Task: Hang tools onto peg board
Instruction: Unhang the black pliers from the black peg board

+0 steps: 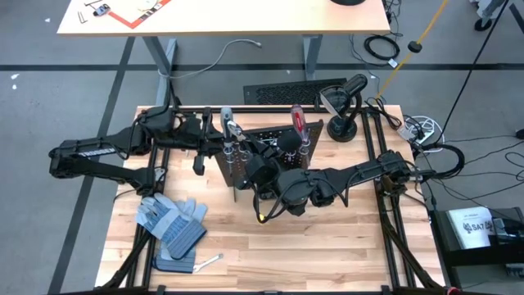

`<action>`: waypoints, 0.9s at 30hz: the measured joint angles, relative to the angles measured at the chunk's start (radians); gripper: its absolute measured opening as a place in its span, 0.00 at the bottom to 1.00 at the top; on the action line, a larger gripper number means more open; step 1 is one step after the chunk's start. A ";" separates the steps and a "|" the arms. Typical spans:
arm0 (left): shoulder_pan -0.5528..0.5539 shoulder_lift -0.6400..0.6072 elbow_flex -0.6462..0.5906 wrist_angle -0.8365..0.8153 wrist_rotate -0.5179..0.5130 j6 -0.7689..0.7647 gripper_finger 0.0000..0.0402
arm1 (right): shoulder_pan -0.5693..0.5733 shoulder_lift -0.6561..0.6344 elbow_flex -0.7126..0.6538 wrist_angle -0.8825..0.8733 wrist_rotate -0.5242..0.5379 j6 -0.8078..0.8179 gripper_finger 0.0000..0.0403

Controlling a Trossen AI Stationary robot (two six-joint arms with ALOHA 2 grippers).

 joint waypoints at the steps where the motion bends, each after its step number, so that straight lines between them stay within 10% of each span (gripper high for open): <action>1: 0.000 0.000 0.000 -0.001 0.000 0.001 0.14 | 0.001 0.000 0.000 -0.002 0.000 0.002 0.06; 27: 0.000 0.051 0.003 -0.021 0.003 0.005 0.14 | 0.013 0.002 -0.003 0.154 0.067 -0.259 0.06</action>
